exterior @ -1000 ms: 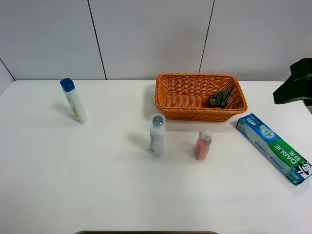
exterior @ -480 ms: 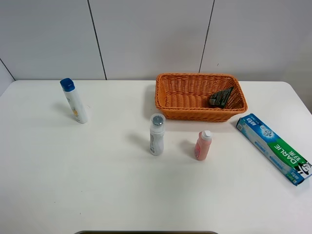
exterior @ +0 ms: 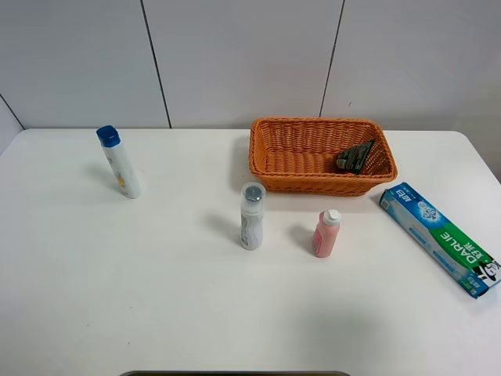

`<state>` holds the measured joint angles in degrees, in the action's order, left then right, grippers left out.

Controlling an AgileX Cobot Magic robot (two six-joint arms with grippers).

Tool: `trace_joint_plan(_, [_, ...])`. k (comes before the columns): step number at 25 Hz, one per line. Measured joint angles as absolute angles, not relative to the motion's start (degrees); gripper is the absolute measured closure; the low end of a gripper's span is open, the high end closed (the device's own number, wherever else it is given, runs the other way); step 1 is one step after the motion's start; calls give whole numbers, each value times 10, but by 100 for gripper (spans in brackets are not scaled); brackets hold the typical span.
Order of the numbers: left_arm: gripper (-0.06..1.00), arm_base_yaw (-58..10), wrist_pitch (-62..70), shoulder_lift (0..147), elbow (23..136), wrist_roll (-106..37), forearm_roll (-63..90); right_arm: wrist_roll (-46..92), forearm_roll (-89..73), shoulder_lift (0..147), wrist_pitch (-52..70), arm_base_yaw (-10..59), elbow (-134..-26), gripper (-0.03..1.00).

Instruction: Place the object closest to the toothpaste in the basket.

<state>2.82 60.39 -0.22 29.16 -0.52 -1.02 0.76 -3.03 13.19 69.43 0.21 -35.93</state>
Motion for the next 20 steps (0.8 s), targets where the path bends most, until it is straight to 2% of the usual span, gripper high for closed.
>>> trace_joint_plan(3, [0, 28, 604, -2, 292, -5, -10, 8, -30, 80, 669, 1, -313, 33])
trace_joint_plan(9, [0, 28, 604, -2, 292, -5, -10, 40, -30, 6, 612, 0, -306, 33])
trace_joint_plan(20, [0, 28, 604, -2, 292, -5, -10, 52, -30, -2, 616, 21, -290, 33])
